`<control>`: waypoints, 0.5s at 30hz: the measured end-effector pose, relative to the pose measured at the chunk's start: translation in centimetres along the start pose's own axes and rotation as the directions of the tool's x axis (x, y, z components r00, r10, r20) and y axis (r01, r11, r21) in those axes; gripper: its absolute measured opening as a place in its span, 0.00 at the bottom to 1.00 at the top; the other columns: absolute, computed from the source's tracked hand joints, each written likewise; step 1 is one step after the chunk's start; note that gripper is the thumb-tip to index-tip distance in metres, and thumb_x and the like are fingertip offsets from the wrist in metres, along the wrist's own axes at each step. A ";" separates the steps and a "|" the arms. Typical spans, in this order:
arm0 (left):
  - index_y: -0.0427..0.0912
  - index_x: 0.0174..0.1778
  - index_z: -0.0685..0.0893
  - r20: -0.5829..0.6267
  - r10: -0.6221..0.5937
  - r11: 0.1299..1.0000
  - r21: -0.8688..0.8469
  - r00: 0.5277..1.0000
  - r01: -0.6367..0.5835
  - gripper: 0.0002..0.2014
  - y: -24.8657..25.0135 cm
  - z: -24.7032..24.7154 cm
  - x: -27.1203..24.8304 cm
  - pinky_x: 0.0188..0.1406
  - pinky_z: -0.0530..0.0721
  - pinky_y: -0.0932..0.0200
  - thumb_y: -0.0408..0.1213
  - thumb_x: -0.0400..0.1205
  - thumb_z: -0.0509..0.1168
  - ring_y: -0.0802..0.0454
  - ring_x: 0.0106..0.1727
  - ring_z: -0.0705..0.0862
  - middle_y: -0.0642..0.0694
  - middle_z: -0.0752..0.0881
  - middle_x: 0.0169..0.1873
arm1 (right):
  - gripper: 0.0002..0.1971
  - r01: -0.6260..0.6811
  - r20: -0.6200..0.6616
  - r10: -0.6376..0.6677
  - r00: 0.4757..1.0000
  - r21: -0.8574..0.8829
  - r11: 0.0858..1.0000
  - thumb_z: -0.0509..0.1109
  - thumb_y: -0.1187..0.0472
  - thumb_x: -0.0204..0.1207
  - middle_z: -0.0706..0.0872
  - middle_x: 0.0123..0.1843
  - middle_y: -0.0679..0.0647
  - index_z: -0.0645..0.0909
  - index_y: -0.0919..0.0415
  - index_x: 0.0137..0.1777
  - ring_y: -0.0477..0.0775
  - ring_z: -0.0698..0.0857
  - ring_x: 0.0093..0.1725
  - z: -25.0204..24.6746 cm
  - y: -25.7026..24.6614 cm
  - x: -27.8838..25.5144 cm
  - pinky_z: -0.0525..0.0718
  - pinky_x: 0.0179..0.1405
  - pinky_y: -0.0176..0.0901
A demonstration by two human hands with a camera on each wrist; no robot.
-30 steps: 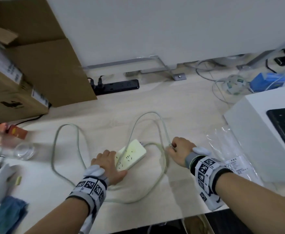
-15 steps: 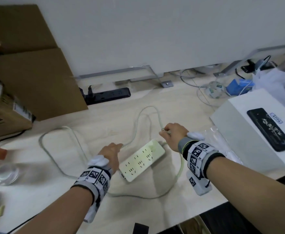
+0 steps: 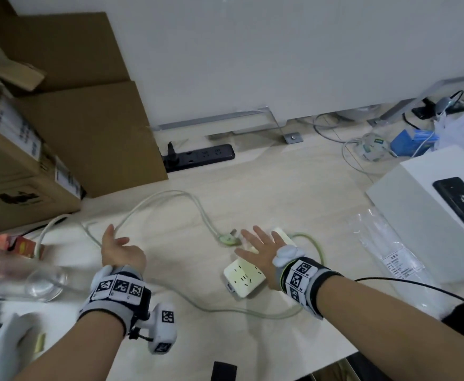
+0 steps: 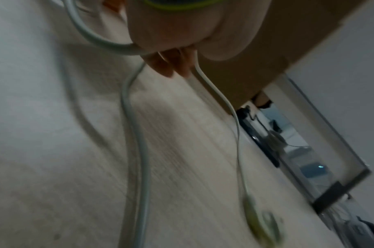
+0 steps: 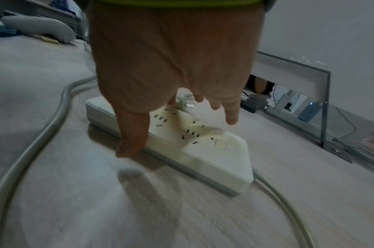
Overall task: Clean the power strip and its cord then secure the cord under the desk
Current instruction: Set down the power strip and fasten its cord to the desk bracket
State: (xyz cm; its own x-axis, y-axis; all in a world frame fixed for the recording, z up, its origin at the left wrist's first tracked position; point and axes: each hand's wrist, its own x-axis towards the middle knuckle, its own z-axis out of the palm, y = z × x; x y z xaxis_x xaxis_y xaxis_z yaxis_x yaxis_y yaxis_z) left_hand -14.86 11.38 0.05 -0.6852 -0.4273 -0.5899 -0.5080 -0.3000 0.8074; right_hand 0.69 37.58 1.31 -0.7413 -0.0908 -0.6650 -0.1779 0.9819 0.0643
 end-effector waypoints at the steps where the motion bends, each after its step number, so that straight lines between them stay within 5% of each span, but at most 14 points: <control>1: 0.45 0.52 0.83 -0.060 0.031 0.998 0.058 0.998 -0.028 0.13 0.2 -0.3 -0.2 0.69 0.74 0.49 0.49 0.78 0.68 0.49 0.50 0.78 0.52 0.82 0.43 | 0.47 -0.027 0.020 0.027 0.999 0.015 1.000 0.72 0.61 0.73 0.30 0.84 0.54 0.44 0.46 0.84 0.62 0.32 0.83 -0.4 -0.2 0.0 0.45 0.81 0.65; 3: 0.40 0.72 0.73 -0.038 0.255 0.850 0.486 0.966 -0.205 0.25 0.0 -0.4 -1.1 0.71 0.70 0.47 0.43 0.80 0.66 0.44 0.65 0.75 0.43 0.77 0.65 | 0.38 -0.036 0.030 0.034 0.999 0.068 0.997 0.69 0.60 0.76 0.45 0.85 0.58 0.53 0.51 0.82 0.63 0.45 0.83 -1.1 -0.4 0.0 0.53 0.79 0.65; 4: 0.44 0.77 0.68 0.140 0.379 0.593 0.722 0.915 -0.356 0.28 -0.6 -0.2 -1.5 0.73 0.67 0.45 0.40 0.80 0.65 0.41 0.73 0.70 0.41 0.70 0.74 | 0.36 -0.029 0.000 0.030 1.000 0.087 0.996 0.71 0.58 0.74 0.56 0.82 0.59 0.57 0.53 0.79 0.63 0.55 0.81 -1.3 -0.3 -0.1 0.60 0.75 0.63; 6: 0.50 0.78 0.66 0.547 0.440 0.091 0.762 0.712 -0.641 0.30 -2.1 0.3 -2.1 0.76 0.63 0.44 0.41 0.80 0.65 0.40 0.78 0.64 0.41 0.63 0.79 | 0.35 -0.051 -0.116 0.068 0.991 0.141 0.989 0.75 0.49 0.67 0.72 0.67 0.55 0.61 0.51 0.71 0.61 0.73 0.65 -1.7 0.2 -0.4 0.71 0.62 0.55; 7: 0.50 0.77 0.68 0.688 0.380 -0.007 0.671 0.618 -0.742 0.29 -2.8 0.7 -2.8 0.76 0.65 0.44 0.45 0.79 0.65 0.40 0.78 0.66 0.42 0.66 0.78 | 0.36 -0.090 -0.190 0.130 0.973 0.204 0.975 0.76 0.44 0.64 0.74 0.61 0.53 0.61 0.49 0.68 0.59 0.76 0.58 -2.0 0.7 -0.8 0.73 0.55 0.52; 8: 0.49 0.74 0.72 0.801 0.300 -0.040 0.552 0.517 -0.833 0.27 -3.4 1.2 -3.4 0.74 0.68 0.44 0.48 0.78 0.65 0.40 0.75 0.70 0.43 0.71 0.75 | 0.37 -0.155 -0.245 0.229 0.942 0.288 0.945 0.75 0.40 0.61 0.74 0.58 0.52 0.61 0.49 0.66 0.58 0.76 0.54 -2.4 1.4 -1.3 0.74 0.49 0.50; 10: 0.49 0.69 0.78 0.932 0.107 0.025 0.346 0.346 -0.938 0.26 -5.0 2.2 -5.0 0.69 0.74 0.48 0.53 0.75 0.65 0.42 0.68 0.78 0.45 0.79 0.67 | 0.42 -0.293 -0.286 0.496 0.820 0.534 0.793 0.76 0.41 0.57 0.75 0.57 0.55 0.58 0.47 0.68 0.60 0.77 0.52 -3.9 3.6 -2.6 0.78 0.47 0.50; 13: 0.55 0.66 0.77 0.947 -0.261 0.048 0.206 0.187 -0.977 0.30 -7.3 2.7 -8.1 0.64 0.77 0.52 0.65 0.70 0.63 0.53 0.61 0.80 0.55 0.80 0.61 | 0.56 -0.290 -0.186 0.806 0.561 0.868 0.402 0.78 0.41 0.56 0.76 0.60 0.58 0.41 0.36 0.76 0.66 0.80 0.55 -5.9 8.1 -5.0 0.81 0.57 0.60; 15: 0.60 0.64 0.74 0.863 -0.490 -0.015 0.129 0.120 -0.992 0.34 -8.3 2.8 -10.3 0.60 0.81 0.52 0.72 0.65 0.63 0.57 0.58 0.81 0.60 0.81 0.58 | 0.60 -0.212 -0.034 0.896 0.443 0.967 0.141 0.79 0.39 0.57 0.75 0.67 0.60 0.33 0.30 0.76 0.66 0.78 0.63 -6.0 11.2 -6.4 0.77 0.65 0.63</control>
State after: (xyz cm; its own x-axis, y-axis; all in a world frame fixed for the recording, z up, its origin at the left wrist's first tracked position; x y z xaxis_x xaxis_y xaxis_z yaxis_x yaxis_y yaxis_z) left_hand -5.07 20.69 -0.58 -0.2838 0.8323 -0.4762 0.6196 0.5382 0.5713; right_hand -0.45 48.14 10.75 -0.5098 0.8338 -0.2118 0.7576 0.3185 -0.5697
